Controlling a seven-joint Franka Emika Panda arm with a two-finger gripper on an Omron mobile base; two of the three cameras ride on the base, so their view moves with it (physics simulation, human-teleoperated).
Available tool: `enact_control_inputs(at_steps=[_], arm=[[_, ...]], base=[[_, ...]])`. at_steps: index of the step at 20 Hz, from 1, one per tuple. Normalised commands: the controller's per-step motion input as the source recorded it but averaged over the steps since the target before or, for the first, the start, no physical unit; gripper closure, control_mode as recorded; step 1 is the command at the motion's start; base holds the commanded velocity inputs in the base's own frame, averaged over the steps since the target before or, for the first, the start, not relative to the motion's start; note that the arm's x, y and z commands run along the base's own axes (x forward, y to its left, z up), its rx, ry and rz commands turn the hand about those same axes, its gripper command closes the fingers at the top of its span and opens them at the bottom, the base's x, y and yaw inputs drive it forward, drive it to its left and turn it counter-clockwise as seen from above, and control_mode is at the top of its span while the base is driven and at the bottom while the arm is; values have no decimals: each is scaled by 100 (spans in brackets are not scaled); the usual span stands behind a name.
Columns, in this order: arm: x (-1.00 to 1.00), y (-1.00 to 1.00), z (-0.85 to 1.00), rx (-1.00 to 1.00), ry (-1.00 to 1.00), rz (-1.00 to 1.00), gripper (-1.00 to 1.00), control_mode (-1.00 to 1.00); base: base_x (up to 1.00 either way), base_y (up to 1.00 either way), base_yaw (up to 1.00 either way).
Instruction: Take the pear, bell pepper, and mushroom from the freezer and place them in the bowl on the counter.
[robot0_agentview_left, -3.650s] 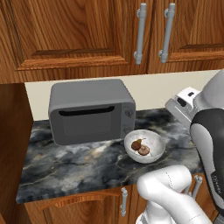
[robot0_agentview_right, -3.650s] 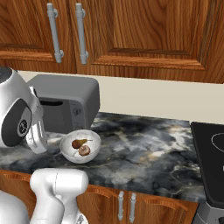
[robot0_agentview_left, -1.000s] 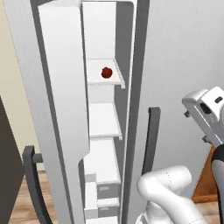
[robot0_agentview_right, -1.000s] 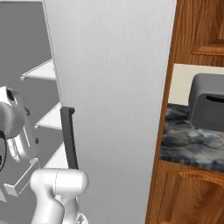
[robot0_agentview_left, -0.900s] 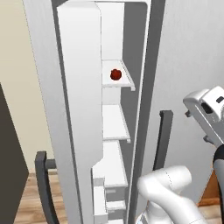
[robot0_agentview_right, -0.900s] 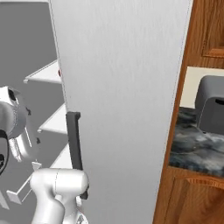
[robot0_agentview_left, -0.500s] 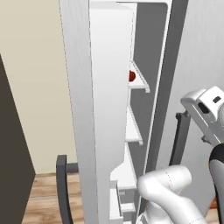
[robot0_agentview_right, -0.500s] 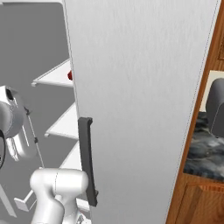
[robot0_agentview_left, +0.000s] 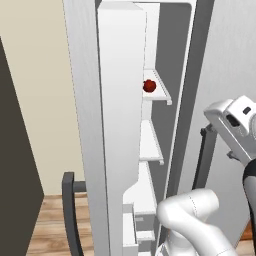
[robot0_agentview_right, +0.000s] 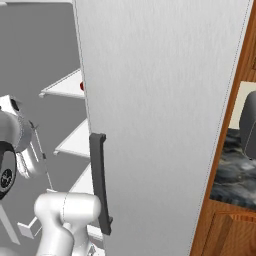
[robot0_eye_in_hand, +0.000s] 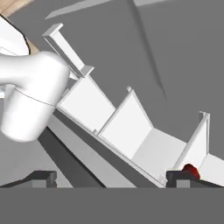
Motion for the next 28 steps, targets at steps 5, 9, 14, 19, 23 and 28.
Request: enact_control_inputs(at_steps=[5,9,14,19,23,28], arm=[[5,28,26,-3,-1,17,-100,-100],[0,39,66,-9,0,10,-100,-100],[0,12,61,-11,0,0,-100,-100],[0,2,29,-5,-2,-4,-100,-100],[12,10,5,0,-2,-7,-100,-100],[26,10,0,0,-6,-8,-100,-100]], base=[[0,0,0],[0,0,0],[0,0,0],[0,0,0],[0,0,0],[0,0,0]])
